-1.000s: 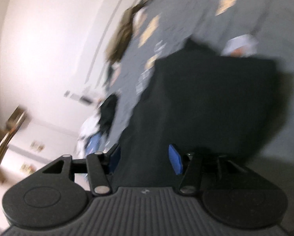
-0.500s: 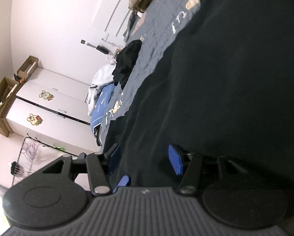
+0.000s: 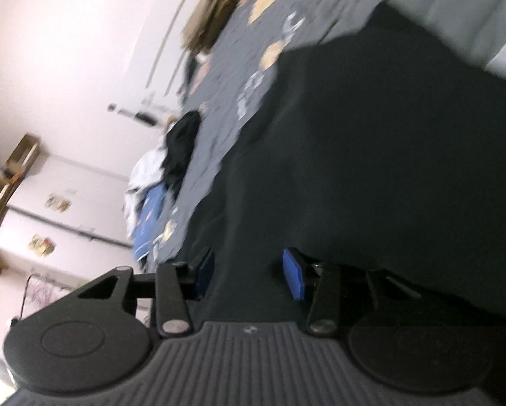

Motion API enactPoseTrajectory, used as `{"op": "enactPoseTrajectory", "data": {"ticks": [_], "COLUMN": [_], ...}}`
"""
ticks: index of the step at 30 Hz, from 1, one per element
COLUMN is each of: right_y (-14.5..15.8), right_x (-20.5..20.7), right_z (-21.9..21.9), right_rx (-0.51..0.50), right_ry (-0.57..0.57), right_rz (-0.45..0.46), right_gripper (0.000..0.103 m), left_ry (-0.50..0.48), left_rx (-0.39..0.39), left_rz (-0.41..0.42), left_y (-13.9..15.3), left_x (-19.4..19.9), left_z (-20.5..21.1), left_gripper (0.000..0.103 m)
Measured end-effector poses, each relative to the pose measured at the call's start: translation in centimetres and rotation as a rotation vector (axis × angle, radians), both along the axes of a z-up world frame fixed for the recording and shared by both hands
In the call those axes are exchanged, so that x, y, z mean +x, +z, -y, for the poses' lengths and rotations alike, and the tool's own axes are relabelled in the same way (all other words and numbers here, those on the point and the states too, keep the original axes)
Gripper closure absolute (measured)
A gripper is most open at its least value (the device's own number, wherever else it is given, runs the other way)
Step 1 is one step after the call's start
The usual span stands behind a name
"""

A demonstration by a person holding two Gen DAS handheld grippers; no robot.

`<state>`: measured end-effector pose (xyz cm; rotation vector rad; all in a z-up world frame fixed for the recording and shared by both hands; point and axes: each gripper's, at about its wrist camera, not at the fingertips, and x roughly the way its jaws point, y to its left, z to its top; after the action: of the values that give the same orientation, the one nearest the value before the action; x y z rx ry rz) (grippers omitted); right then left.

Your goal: Fold clothes

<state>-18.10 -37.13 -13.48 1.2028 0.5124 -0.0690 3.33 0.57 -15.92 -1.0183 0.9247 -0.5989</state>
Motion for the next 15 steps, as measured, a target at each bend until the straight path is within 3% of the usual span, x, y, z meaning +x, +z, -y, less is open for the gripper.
{"op": "enactPoseTrajectory", "data": {"ticks": [5,8,10,12,15], "right_y": [0.3,0.5,0.6,1.4,3.2], "right_x": [-1.5,-2.4,-3.0,-3.2,-2.9], "right_z": [1.0,1.5,1.9,1.4,-0.3], "right_rx": [-0.027,-0.043,-0.054,-0.094,-0.171], "right_ry": [-0.045,-0.071,-0.089,-0.076,-0.031], "right_rz": [-0.013,-0.021,-0.026,-0.026,-0.015], "right_gripper": [0.058,0.055,0.053,0.050,0.047], "left_ry": [0.025,0.052,0.073,0.085,0.061], "left_rx": [0.031,0.062,0.120,0.188,0.202], "left_rz": [0.011,0.031,0.082,0.154,0.229], "left_y": [1.0,2.1,3.3,5.1,7.2], "left_x": [-0.4,-0.8,-1.6,-2.5,-3.7], "left_z": [-0.6,-0.9,-1.0,-0.7,-0.5], "left_gripper": [0.028,0.017,0.004,0.002,0.002]}}
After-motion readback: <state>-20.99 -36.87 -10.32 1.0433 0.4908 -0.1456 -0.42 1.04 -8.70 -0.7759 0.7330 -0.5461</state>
